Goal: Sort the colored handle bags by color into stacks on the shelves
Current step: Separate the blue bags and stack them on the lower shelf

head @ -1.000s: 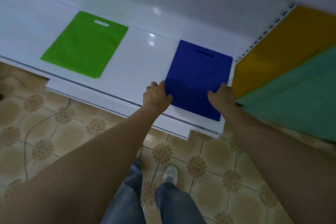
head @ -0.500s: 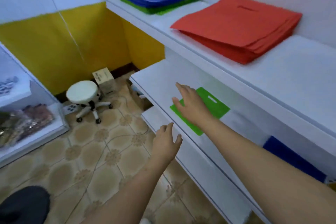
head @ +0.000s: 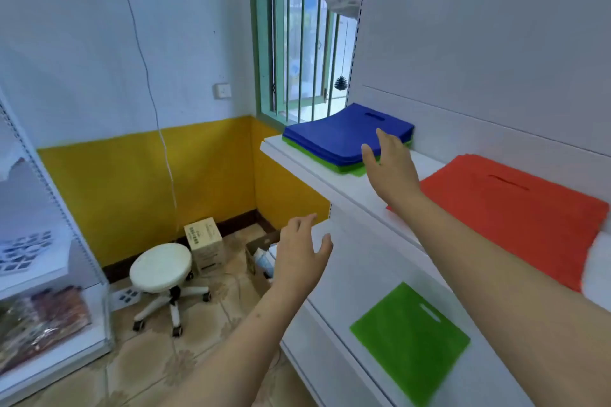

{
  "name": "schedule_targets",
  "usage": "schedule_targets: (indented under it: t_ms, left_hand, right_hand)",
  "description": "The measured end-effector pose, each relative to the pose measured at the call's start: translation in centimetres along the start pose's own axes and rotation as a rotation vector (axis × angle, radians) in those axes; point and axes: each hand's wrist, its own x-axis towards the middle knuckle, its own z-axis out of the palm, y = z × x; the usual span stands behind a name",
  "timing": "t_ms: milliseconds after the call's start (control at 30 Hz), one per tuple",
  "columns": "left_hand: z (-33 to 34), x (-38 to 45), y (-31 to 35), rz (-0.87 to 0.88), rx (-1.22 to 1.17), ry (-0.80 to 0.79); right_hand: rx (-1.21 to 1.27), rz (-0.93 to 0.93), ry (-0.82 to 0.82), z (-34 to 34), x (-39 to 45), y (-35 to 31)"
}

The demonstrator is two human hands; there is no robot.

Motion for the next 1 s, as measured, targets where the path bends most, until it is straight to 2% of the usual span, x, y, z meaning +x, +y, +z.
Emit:
schedule_targets:
  t_ms: [167,300,400,500,633,733,833,1000]
  left_hand:
    - [-0.7,9.9,0.4,0.06,0.007,0.087]
    - [-0.9,18.8,0.6,0.048,0.038,0.09]
    - [-0.4,24.7,0.0,0.037,0.114,0.013]
    - [0.4,30.2,-1.4,0.047,0.194,-0.014]
    - [1.8,35.4,-4.0,0.018,0.264,-0.083]
    - [3.3,36.6,-5.8,-0.013,0.222,-0.154]
    - [4.1,36.7,-6.6,0.009,0.211,-0.105]
    - [4.3,36.4,-6.6,0.124,0.25,-0.044]
  right_hand:
    - [-0.104,0.239,0.062,1.1,8.8,2.9]
    - [-0.207,0.496,-0.09,3.2,16.1,5.0]
    - [-0.301,0.585,-0.197,4.4,20.4,6.1]
    - [-0.423,0.614,-0.298,5.8,23.0,6.8]
    - [-0.6,0.628,-0.51,7.9,24.0,7.9]
    - [-0.549,0.637,-0.46,8.4,23.8,9.2]
    - [-0.541,0.621,-0.409,8.6,23.2,10.1]
    - [-0.734,0.572,-0.319,9.4,22.8,9.2]
